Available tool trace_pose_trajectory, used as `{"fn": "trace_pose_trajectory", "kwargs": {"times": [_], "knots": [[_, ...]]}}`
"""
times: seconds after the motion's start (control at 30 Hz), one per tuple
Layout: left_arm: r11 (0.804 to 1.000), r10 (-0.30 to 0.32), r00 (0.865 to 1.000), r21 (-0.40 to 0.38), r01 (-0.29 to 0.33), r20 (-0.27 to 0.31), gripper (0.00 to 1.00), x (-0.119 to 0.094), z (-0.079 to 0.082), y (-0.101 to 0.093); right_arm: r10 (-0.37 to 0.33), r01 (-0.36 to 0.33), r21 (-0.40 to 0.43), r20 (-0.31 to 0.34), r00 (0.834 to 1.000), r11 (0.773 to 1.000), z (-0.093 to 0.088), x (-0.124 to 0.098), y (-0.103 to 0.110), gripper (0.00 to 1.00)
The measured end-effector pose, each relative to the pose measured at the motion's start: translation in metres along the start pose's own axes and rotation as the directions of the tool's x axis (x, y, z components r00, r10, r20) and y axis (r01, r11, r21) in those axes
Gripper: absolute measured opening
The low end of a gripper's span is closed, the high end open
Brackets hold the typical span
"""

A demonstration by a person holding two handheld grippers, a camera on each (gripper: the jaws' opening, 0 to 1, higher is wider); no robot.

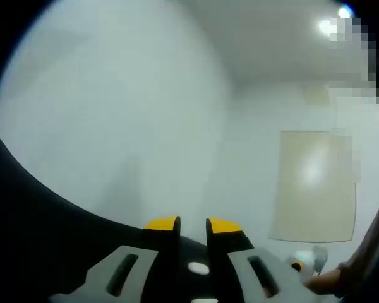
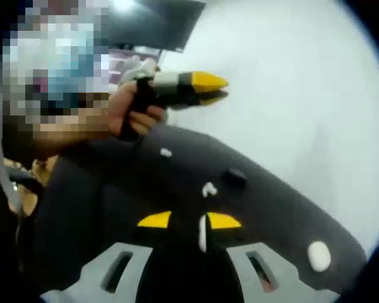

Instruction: Pick up three earphones and place each one into its charging case using tactile feedback, ensure that each earphone is properly inserted and securely positioned inside the case.

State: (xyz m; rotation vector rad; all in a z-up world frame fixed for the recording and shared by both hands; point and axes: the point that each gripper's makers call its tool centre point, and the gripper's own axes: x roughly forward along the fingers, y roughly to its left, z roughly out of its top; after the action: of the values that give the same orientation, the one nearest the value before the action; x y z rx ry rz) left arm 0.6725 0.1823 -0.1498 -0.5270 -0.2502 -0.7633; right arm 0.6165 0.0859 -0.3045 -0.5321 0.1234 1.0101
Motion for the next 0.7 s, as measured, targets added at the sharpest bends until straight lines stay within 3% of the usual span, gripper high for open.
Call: {"fn": "trace_pose_trajectory", "kwargs": {"times": [0.07, 0.13, 0.17, 0.23, 0.27, 0.33, 0.37, 0.47, 0.6, 0.67, 0.7], "knots": [[1.0, 0.004, 1.0, 0.004, -0.004, -0.002, 0.14, 0.0, 0.0, 0.002, -0.047, 0.046, 0.027, 0.018, 0.999, 0.999, 0.002, -0.004, -0.013, 0.25], [1.0, 0.005, 1.0, -0.001, -0.005, -0.005, 0.14, 0.0, -0.001, 0.003, -0.076, 0.062, 0.193, 0.064, 0.995, 0.979, 0.007, -0.009, -0.027, 0.28], [1.0, 0.005, 1.0, -0.002, -0.005, -0.005, 0.14, 0.0, -0.001, 0.003, -0.08, 0.055, 0.329, 0.062, 0.995, 0.943, 0.002, -0.009, -0.038, 0.29], [1.0, 0.003, 1.0, 0.001, -0.003, -0.008, 0.14, 0.0, -0.002, 0.002, -0.043, 0.023, 0.496, 0.029, 0.999, 0.868, -0.012, -0.007, -0.048, 0.28], [1.0, 0.002, 1.0, 0.003, -0.002, -0.009, 0.14, 0.0, -0.002, 0.002, -0.036, 0.024, 0.535, 0.012, 0.999, 0.845, -0.019, -0.008, -0.051, 0.28], [1.0, 0.002, 1.0, 0.004, -0.002, -0.01, 0.14, 0.0, -0.002, 0.002, -0.055, 0.008, 0.581, 0.063, 0.997, 0.814, -0.016, -0.01, -0.06, 0.27], [1.0, 0.004, 1.0, 0.004, -0.004, -0.01, 0.14, 0.001, -0.002, 0.003, -0.046, 0.002, 0.596, 0.059, 0.997, 0.803, -0.018, -0.01, -0.061, 0.27], [1.0, 0.007, 1.0, 0.001, -0.007, -0.006, 0.14, 0.001, -0.002, 0.003, 0.033, -0.049, 0.673, 0.036, 0.999, 0.738, -0.028, -0.006, -0.059, 0.27], [1.0, 0.011, 1.0, 0.014, -0.011, -0.005, 0.14, 0.0, -0.002, 0.002, 0.067, -0.065, 0.679, 0.023, 0.997, 0.731, -0.031, 0.001, -0.057, 0.33], [1.0, 0.018, 1.0, 0.012, -0.018, 0.0, 0.14, -0.001, 0.0, 0.005, 0.068, -0.06, 0.666, 0.015, 0.998, 0.744, -0.029, 0.001, -0.055, 0.34], [1.0, 0.02, 1.0, 0.006, -0.02, 0.004, 0.14, -0.001, 0.001, 0.006, 0.08, -0.07, 0.642, 0.013, 0.997, 0.764, -0.028, 0.001, -0.051, 0.34]]}}
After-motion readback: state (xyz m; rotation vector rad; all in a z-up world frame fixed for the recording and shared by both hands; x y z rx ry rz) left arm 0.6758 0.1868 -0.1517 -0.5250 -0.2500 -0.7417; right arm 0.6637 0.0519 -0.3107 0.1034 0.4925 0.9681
